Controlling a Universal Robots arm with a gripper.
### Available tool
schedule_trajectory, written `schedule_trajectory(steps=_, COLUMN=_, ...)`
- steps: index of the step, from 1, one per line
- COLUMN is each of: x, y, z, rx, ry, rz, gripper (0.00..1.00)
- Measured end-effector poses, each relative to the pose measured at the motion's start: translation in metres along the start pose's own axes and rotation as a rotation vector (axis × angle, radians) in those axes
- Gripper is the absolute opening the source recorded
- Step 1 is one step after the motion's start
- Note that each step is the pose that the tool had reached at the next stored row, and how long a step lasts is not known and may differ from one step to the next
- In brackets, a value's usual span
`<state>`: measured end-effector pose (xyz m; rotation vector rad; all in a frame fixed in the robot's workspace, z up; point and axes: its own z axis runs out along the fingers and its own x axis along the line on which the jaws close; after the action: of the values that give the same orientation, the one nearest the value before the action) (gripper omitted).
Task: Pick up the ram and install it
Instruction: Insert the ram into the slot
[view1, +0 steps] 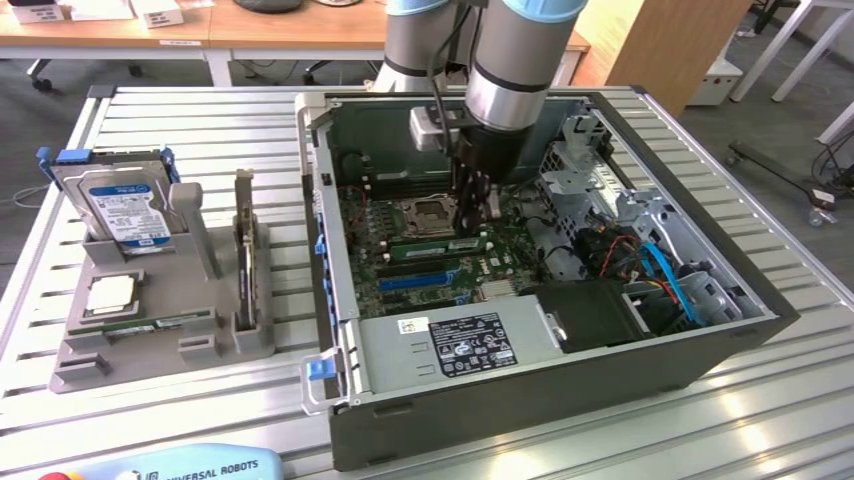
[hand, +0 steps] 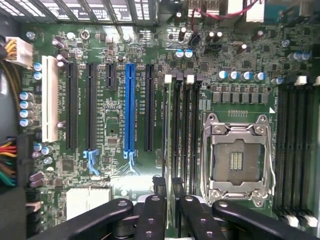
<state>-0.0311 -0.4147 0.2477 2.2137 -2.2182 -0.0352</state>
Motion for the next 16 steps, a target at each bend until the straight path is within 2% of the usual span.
schedule_trajectory(steps=9, x=0.000, y=0.0004, z=-0.0231, rx=0.0001, ry=0.0027, rz=0.000, gripper=0.19)
schedule_trajectory(steps=16, x=0.000, y=0.0006, z=-0.0365, rx=0.0001, ry=0.0042, rz=0.000, gripper=0.19)
